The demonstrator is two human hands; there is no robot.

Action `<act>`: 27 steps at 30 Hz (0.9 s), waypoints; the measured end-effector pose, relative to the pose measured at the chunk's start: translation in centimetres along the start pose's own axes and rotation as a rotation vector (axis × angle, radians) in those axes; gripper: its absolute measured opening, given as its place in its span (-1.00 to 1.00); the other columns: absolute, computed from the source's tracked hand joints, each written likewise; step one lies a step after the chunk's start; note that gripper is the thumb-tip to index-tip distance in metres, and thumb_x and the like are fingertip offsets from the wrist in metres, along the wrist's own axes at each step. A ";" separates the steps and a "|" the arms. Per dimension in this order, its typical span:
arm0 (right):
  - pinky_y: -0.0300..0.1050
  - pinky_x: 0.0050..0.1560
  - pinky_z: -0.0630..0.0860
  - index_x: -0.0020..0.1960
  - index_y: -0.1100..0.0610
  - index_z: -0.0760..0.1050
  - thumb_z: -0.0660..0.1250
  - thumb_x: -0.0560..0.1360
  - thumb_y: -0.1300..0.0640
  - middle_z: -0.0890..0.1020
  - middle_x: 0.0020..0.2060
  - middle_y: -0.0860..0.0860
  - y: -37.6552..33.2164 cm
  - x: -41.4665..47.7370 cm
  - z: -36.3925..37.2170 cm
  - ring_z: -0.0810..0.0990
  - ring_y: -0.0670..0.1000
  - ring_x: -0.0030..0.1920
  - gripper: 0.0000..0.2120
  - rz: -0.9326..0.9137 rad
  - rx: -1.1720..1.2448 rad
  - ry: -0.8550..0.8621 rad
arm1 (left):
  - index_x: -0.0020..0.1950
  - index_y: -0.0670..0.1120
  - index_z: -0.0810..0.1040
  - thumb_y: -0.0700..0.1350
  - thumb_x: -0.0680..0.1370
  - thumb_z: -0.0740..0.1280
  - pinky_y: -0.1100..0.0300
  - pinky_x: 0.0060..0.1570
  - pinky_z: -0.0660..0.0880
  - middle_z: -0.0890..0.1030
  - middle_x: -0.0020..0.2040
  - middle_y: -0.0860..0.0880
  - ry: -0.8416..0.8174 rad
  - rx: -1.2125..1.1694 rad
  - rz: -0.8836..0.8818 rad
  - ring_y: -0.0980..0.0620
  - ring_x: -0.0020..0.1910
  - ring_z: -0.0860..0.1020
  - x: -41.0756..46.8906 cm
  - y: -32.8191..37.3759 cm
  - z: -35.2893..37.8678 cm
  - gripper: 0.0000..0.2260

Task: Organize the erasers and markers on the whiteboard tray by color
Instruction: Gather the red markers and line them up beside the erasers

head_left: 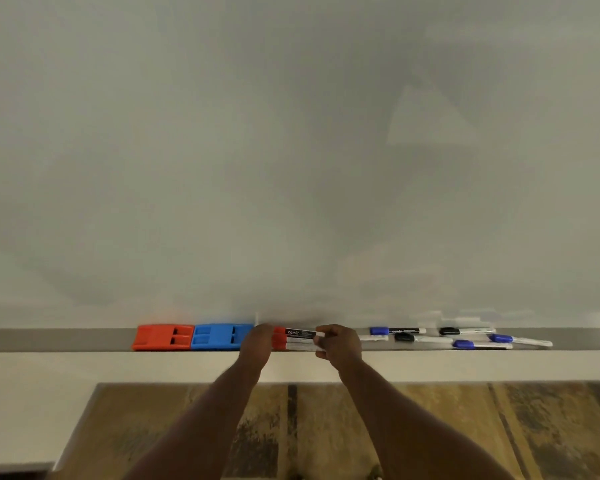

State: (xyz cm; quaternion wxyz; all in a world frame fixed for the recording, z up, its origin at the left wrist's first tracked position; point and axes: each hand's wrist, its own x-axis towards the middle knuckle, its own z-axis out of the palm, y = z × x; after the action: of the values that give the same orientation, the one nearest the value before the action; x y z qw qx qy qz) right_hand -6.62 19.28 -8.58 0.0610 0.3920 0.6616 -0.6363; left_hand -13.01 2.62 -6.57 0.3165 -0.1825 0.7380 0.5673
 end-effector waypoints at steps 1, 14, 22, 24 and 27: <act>-0.07 -0.11 0.71 0.10 0.19 0.66 0.47 0.46 0.33 0.69 -0.02 0.11 0.0 0.2 0.3 0.71 0.10 -0.06 -0.77 -0.002 -0.014 -0.001 | 0.13 -0.19 0.55 -0.06 0.64 0.18 0.05 -0.09 0.53 0.63 0.01 -0.16 0.032 0.054 -0.036 -0.05 -0.07 0.59 0.1 0.2 0.1 -0.74; 0.01 0.08 0.64 0.15 0.16 0.67 0.49 0.45 0.22 0.73 0.00 0.11 -0.5 1.5 2.1 0.70 0.13 0.01 -0.73 -0.082 -0.312 0.001 | -0.20 -0.07 0.49 -0.13 0.63 0.13 -0.13 0.23 0.53 0.60 -0.05 -0.17 0.003 0.117 0.024 -0.11 -0.05 0.57 1.0 0.1 -0.2 -0.75; -0.11 0.17 0.53 0.32 0.23 0.54 0.34 0.54 0.28 0.61 0.24 0.16 -0.4 2.0 2.4 0.59 0.15 0.20 -0.65 -0.070 -0.430 -0.043 | -0.10 -0.15 0.55 -0.18 0.62 0.15 -0.12 0.24 0.51 0.59 -0.05 -0.16 0.020 0.131 -0.006 -0.08 -0.07 0.55 2.2 -0.1 0.1 -0.79; -0.10 0.14 0.56 0.34 0.23 0.53 0.29 0.54 0.32 0.61 0.24 0.18 -0.3 1.9 2.4 0.59 0.16 0.19 -0.63 -0.048 -0.409 -0.034 | 0.10 -0.27 0.59 -0.19 0.62 0.15 -0.09 0.21 0.51 0.59 -0.04 -0.15 0.029 0.150 -0.008 -0.08 -0.06 0.55 2.6 -0.3 0.1 -0.74; -0.02 0.21 0.58 0.34 0.24 0.52 0.23 0.53 0.37 0.60 0.24 0.19 -0.2 1.8 2.4 0.59 0.19 0.20 -0.61 -0.025 -0.367 -0.011 | 0.23 -0.37 0.53 -0.20 0.62 0.15 -0.08 0.20 0.51 0.60 -0.02 -0.20 0.040 0.167 -0.015 -0.09 -0.06 0.54 2.6 -0.3 0.2 -0.68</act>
State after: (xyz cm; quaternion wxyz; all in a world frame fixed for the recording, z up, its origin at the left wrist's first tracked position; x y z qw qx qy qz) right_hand -9.02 17.95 -9.89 0.1272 0.3626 0.7712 -0.5075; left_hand -14.70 2.93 -8.55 0.3199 -0.1724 0.7875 0.4977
